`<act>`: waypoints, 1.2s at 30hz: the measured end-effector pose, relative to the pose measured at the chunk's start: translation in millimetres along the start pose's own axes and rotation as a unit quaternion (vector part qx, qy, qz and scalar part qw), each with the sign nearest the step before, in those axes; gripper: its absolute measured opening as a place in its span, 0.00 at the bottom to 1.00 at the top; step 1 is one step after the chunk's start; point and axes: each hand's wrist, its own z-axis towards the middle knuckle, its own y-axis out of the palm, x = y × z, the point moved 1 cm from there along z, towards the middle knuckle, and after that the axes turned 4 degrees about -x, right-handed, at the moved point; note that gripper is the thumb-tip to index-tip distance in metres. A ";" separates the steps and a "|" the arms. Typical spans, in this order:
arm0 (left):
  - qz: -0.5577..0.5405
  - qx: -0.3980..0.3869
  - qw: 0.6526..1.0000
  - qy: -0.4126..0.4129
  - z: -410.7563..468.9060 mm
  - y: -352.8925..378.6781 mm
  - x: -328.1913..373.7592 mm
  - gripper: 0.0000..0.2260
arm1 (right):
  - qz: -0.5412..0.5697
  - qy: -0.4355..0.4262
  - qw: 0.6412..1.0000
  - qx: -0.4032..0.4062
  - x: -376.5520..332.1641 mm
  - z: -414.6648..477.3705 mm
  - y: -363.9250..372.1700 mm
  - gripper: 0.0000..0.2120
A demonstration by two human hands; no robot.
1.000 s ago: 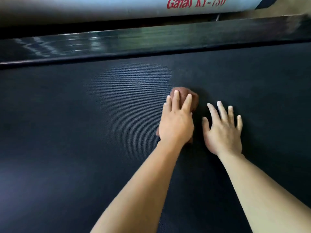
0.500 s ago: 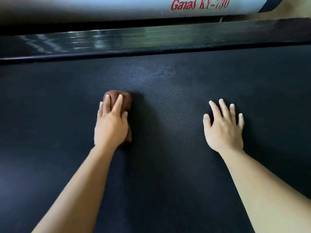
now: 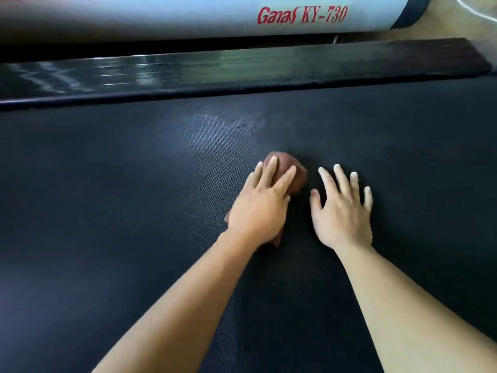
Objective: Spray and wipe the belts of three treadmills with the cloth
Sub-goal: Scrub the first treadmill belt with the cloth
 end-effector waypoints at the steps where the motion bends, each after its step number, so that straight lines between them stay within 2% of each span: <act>1: -0.007 -0.002 1.000 0.003 -15.0 -0.2 -4.6 0.26 | 0.000 0.000 1.000 0.003 0.1 -0.1 0.3 0.26; 4: -0.018 0.014 0.999 -0.049 -45.7 -11.3 -45.6 0.26 | 0.000 -0.001 1.000 0.002 0.1 0.5 0.8 0.26; 7: -0.026 0.059 0.986 -0.155 -46.4 -38.1 -102.6 0.25 | 0.001 -0.002 1.000 0.006 -0.2 1.0 1.7 0.26; 10: -0.014 0.079 0.971 -0.226 -13.7 -64.4 -149.7 0.25 | 0.000 0.000 1.000 0.006 0.1 0.6 2.5 0.26; 13: -0.020 0.077 0.962 -0.260 37.9 -76.3 -166.2 0.25 | 0.000 -0.001 1.000 0.007 0.7 0.3 2.8 0.26; 16: -0.032 0.070 0.965 -0.251 88.2 -72.7 -150.3 0.25 | -0.004 0.000 1.000 0.015 0.6 0.2 3.5 0.26; 20: -0.034 0.029 0.984 -0.175 128.9 -48.1 -91.9 0.26 | -0.004 0.000 1.000 0.017 0.4 0.5 3.7 0.26; 24: -0.008 -0.008 0.998 -0.059 112.7 -17.8 -27.3 0.25 | -0.006 -0.001 1.000 0.007 0.5 1.4 2.7 0.26; 27: 0.003 -0.014 1.000 -0.009 71.7 -11.7 -17.2 0.25 | -0.007 0.003 1.000 0.006 0.3 1.1 2.3 0.26; 31: -0.002 -0.001 0.999 -0.050 22.4 -22.7 -58.7 0.24 | -0.004 0.004 1.000 0.013 0.0 0.8 2.5 0.26; 36: -0.021 0.066 0.977 -0.202 2.9 -61.4 -140.1 0.24 | 0.000 0.006 1.000 0.012 0.3 0.0 2.5 0.26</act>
